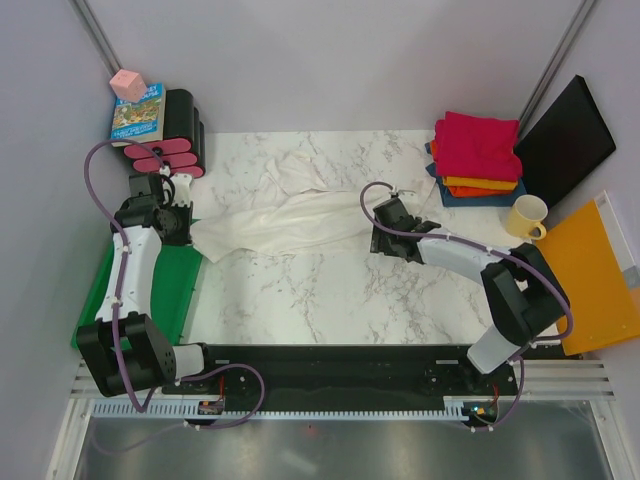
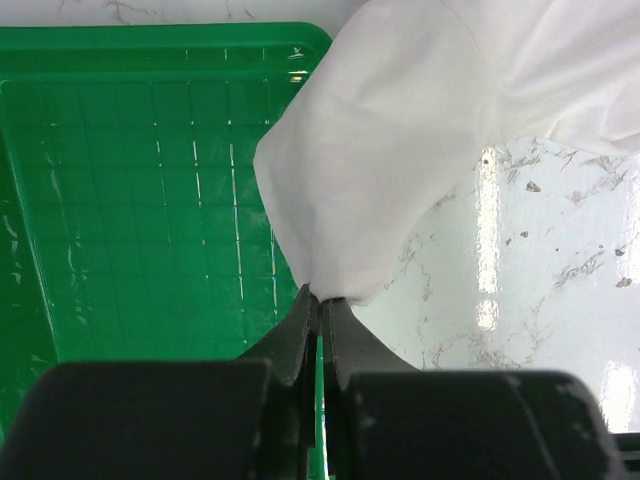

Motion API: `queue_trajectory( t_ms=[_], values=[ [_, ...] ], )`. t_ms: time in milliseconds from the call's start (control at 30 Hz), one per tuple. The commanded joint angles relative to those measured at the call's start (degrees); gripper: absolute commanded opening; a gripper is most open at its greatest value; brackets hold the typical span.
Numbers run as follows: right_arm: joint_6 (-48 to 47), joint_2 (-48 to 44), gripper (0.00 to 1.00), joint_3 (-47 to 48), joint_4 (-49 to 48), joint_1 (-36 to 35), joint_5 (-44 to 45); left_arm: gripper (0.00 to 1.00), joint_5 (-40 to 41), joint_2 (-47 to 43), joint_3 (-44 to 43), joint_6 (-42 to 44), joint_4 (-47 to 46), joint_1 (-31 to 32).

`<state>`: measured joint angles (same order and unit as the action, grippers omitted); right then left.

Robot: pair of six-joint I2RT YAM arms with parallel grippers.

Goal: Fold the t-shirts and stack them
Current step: Flatten out the tshirt

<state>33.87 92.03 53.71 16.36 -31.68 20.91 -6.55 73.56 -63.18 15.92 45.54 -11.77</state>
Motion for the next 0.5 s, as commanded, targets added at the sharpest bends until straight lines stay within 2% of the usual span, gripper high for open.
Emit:
queue_trajectory(
  t_ms=[0, 333, 467],
  values=[
    [1.99, 3.77, 0.73, 1.22, -2.74, -0.22, 1.07, 0.02, -1.28, -1.14, 0.42, -1.07, -1.59, -0.01],
    [5.33, 7.90, 0.55, 0.16, -4.14, -0.22, 3.09, 0.02, -0.75, -2.54, 1.21, -0.37, -1.51, -0.01],
    [6.12, 7.64, 0.59, -0.97, -5.28, -0.22, 3.09, 0.02, -0.92, -2.81, 1.57, -0.37, -1.51, 0.08]
  ],
)
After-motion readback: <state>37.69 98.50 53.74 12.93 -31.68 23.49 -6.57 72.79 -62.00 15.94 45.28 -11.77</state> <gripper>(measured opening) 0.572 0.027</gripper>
